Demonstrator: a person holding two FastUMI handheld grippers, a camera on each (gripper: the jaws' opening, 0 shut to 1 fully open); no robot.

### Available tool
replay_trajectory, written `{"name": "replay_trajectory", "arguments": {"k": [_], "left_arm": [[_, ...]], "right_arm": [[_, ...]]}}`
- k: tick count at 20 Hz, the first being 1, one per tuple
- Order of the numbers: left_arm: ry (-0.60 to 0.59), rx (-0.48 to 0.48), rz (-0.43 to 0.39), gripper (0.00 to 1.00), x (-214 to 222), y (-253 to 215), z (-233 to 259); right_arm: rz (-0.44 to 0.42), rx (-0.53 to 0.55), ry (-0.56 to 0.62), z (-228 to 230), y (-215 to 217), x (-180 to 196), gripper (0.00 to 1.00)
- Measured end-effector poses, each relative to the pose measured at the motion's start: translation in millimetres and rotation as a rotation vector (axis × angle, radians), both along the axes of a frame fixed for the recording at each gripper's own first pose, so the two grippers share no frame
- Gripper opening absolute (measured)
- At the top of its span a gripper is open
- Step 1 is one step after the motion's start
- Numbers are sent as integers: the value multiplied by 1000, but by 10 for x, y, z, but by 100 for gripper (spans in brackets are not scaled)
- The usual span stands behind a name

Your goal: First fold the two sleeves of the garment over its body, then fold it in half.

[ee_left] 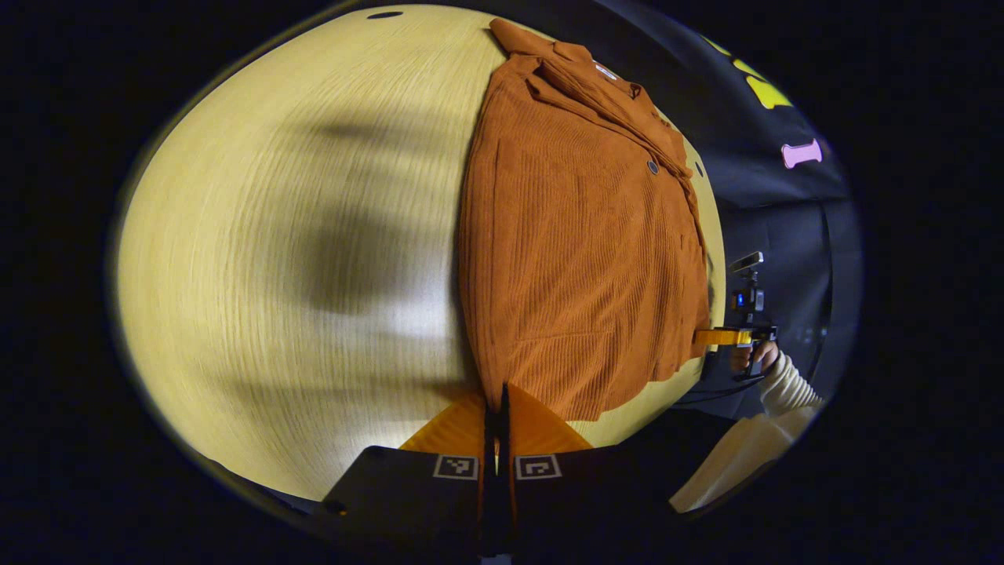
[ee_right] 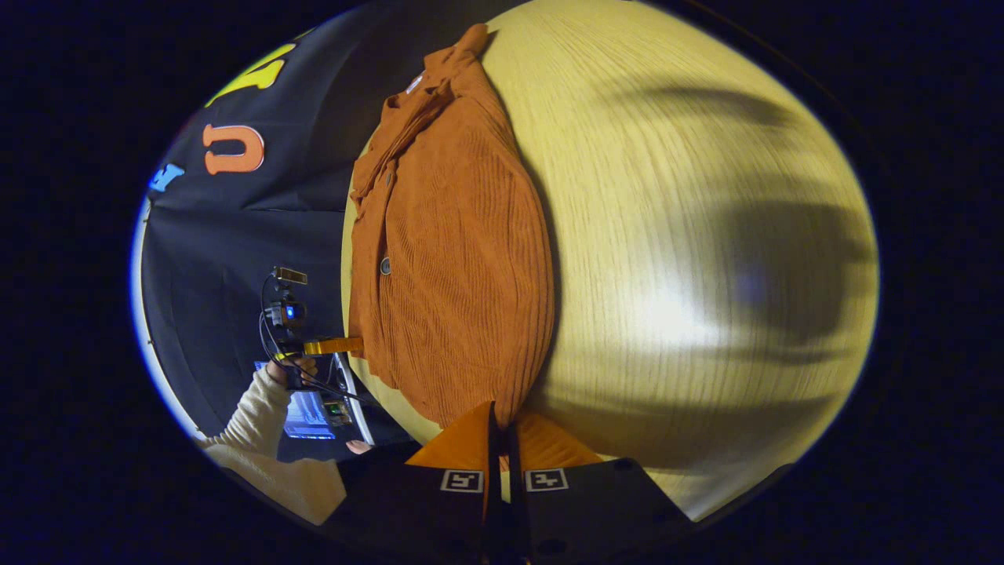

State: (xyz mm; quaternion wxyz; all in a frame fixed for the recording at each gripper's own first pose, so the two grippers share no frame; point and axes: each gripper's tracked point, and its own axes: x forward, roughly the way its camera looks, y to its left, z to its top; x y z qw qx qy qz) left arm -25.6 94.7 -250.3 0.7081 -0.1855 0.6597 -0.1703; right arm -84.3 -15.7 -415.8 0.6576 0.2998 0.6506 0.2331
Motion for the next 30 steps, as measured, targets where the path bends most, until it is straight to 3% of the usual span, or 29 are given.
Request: {"name": "replay_trajectory", "arguments": {"k": [3,9,13,16,22,30], "left_arm": [[-50,102,36,3,123,9,82],[-224,275,-109,3,186,-179,846],[-360,349,-112,3,566,-334,1457],[-451,400,-127,3,891,-360,1808],[-608,401,-148,3,1652,-475,2241],[-805,357,-23,3,3283,-516,2608]], "right_arm": [[22,-21,-70,103,41,28,5],[33,34,-227,806,92,185,5],[-2,116,-317,1318,255,508,5],[-11,120,-406,1719,237,790,5],[-74,94,-563,2323,256,1713,5],[-148,-13,-665,2409,432,3335,5]]}}
